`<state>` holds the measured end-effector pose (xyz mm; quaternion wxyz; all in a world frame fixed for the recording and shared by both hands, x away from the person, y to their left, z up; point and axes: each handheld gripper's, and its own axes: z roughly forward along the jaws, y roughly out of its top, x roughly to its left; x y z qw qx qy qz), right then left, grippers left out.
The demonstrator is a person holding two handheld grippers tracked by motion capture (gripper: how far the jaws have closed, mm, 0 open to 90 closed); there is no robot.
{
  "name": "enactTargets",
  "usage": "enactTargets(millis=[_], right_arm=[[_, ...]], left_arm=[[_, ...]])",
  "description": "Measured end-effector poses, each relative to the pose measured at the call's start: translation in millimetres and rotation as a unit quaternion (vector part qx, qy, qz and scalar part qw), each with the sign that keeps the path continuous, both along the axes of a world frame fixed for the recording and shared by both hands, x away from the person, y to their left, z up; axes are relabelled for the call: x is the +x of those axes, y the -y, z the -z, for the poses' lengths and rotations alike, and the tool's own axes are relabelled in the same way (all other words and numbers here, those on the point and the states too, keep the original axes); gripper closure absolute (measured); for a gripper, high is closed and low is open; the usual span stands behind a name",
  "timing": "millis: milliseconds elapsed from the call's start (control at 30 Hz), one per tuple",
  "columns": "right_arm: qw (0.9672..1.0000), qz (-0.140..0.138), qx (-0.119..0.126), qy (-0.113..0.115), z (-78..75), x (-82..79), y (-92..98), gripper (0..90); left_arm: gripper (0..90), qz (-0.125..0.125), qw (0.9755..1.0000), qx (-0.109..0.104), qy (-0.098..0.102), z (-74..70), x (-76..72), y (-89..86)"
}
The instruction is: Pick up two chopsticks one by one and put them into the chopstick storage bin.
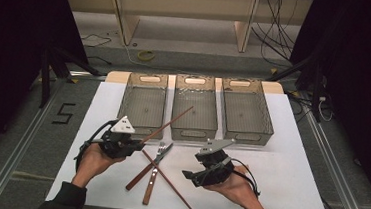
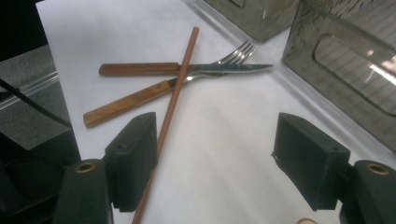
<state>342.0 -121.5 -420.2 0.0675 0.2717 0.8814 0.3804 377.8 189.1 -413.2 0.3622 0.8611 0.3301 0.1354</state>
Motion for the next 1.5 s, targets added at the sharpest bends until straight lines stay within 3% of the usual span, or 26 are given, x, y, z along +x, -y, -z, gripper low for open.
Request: enactTargets(millis=[367, 833, 1100, 1500], right_arm=[[1.0000, 0.000, -0.007, -0.004, 10.8, -4.5, 1.1, 29.3], [0.9999, -0.001, -0.006, -0.008, 14.9, -6.4, 0.2, 29.1], [0.9999, -0.002, -0.005, -0.011, 16.9, -7.6, -1.4, 29.1], [0.9999, -0.005, -0.007, -0.014, 17.9, -7.1, -1.6, 29.1]], left_arm=[[82.5, -0.062, 0.9977, -0.028, -0.001, -15.2, 34.1, -19.0], [82.5, -0.112, 0.9927, -0.045, -0.005, -19.2, 75.5, -28.3], [82.5, -0.137, 0.9890, -0.052, -0.017, -12.8, 94.5, -33.2], [82.4, -0.172, 0.9831, -0.051, -0.036, 9.4, 112.1, -39.4]])
